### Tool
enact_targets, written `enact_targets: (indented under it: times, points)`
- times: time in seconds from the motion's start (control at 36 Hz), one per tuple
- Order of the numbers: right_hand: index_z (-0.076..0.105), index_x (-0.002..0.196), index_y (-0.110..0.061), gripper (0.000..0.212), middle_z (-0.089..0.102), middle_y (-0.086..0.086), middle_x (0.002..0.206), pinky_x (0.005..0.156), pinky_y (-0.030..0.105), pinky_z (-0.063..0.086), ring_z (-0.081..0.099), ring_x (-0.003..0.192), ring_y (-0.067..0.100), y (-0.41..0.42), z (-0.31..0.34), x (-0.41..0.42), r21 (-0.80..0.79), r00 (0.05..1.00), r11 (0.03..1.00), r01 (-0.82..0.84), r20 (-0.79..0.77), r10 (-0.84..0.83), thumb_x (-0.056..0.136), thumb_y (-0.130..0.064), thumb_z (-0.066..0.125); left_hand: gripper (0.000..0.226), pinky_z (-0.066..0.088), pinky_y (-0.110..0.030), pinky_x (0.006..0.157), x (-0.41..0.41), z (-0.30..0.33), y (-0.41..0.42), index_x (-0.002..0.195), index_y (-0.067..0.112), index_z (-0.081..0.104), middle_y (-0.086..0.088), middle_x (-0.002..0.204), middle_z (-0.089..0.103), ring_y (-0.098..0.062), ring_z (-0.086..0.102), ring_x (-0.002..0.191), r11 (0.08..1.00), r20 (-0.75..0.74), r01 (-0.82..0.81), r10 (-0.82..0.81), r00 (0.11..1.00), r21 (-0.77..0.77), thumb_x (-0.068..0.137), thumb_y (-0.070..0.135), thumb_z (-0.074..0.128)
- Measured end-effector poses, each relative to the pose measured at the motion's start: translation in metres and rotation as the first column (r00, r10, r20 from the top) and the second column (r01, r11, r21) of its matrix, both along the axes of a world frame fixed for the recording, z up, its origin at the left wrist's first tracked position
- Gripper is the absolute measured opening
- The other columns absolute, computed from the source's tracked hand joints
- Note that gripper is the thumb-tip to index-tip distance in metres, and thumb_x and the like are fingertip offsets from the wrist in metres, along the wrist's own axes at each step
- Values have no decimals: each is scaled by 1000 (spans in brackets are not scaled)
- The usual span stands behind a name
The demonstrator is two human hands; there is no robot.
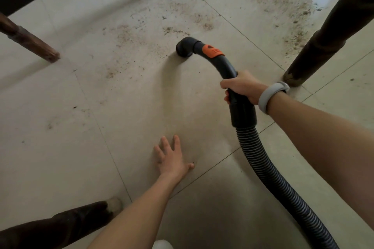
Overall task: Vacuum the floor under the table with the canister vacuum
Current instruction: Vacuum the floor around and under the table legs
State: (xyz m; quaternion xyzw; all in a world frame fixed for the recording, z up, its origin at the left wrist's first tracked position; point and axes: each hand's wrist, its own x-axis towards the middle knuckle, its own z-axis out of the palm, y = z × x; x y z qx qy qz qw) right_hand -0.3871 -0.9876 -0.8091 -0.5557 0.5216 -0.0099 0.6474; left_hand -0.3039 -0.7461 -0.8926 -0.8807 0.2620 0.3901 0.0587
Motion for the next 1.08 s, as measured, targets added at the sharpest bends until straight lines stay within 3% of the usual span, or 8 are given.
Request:
enact_targets:
  times: [0.25,0.36,0.56,0.67,0.75,0.83,0.94,1.08]
  points:
    - [48,103,-10,23,56,4,64,47,25,52,57,45,15,23,0,9,8,997,997,-82,1,82,85,-9,61,106,20,-60,111,0,3,0,152,25,-10,-10,156,-27,-41,-20,142,1000,-10,2,-2,1000,-21,84,38,70]
    - [46,107,-7,25,55,6,66,54,29,54,57,51,19,35,0,16,2,991,991,-131,16,131,86,-8,59,105,19,-59,111,0,4,0,152,24,-10,-10,156,-26,-40,-20,142,1000,-17,5,-5,1000,-29,84,38,69]
    - [45,107,-5,24,58,8,72,48,27,49,60,50,18,70,-2,29,-99,951,946,-309,-22,308,86,-9,57,107,13,-55,114,0,4,0,152,24,-9,-11,157,-22,-41,-18,143,1000,8,20,-20,1000,-19,82,42,70]
    - [45,104,-9,21,60,5,71,52,28,52,62,53,16,75,-5,23,-158,930,918,-363,-10,366,88,-14,58,107,14,-55,115,1,3,2,152,26,-9,-9,157,-22,-41,-18,143,1000,13,11,-11,1000,-19,82,43,69]
    - [47,105,-9,25,62,4,69,64,36,57,63,58,18,72,-4,7,-195,917,901,-388,16,398,87,-18,63,107,13,-54,115,1,3,2,152,26,-9,-9,157,-23,-40,-18,143,1000,15,9,-9,1000,-26,82,43,70]
    - [48,107,-11,26,63,6,77,73,42,58,65,67,22,70,-5,-12,-177,916,900,-397,-20,400,87,-17,63,106,14,-55,115,1,2,2,152,27,-8,-7,157,-24,-39,-19,143,999,5,-6,6,1000,-39,83,40,71]
    - [46,106,-17,25,63,7,89,71,40,57,66,75,25,60,-6,-33,-348,877,806,-479,-235,420,88,-24,61,107,17,-56,115,2,-1,3,152,28,-8,-7,157,-23,-38,-17,144,999,14,7,-7,1000,-33,81,42,71]
    - [48,102,-18,25,65,5,80,73,45,58,67,72,27,34,-5,-55,-404,946,863,-303,-238,221,84,-23,65,108,19,-56,115,3,-2,2,152,27,-7,-9,158,-21,-40,-15,144,1000,18,17,-17,1000,-26,80,43,72]
